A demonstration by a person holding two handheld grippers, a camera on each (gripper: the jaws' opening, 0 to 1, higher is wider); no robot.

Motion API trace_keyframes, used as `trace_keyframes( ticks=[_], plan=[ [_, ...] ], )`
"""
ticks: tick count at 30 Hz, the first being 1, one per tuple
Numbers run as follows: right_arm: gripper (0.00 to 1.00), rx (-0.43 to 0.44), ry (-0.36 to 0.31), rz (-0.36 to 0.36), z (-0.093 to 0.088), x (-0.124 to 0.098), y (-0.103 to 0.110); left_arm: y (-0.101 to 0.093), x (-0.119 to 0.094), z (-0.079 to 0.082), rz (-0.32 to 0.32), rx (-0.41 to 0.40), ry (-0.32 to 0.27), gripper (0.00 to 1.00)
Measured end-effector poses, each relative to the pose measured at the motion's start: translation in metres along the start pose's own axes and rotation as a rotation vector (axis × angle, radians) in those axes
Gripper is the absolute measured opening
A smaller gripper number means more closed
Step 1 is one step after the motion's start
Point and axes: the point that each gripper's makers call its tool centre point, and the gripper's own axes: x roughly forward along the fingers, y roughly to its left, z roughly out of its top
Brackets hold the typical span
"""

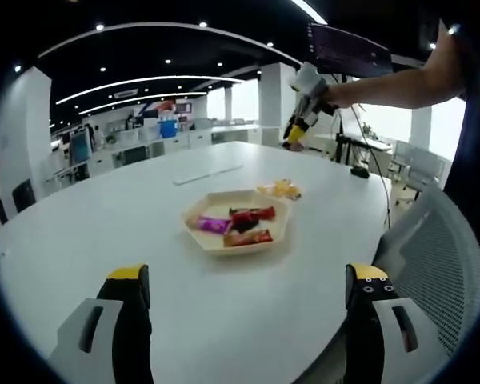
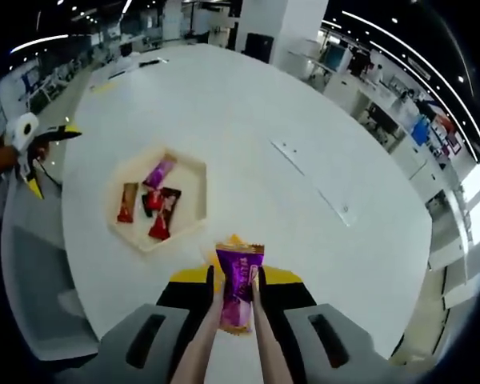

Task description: Place the target food into the container with the food tongs after gripping and lifting it, then release it inside without dropping or visibly crushing the food.

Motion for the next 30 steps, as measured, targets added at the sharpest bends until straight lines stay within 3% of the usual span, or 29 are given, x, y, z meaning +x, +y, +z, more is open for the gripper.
trace_keyframes(
  ticks=[14,30],
  plan=[
    [0.21,-0.05,-0.012,0.029,0.027,0.012,0.017,0.001,0.0,-0.005,0.002,0.026,0.034,0.99],
    [0.21,-0.101,-0.028,0.067,0.061,0.026,0.038,0.002,0.0,-0.005,0.007,0.024,0.03,0.99]
  ],
)
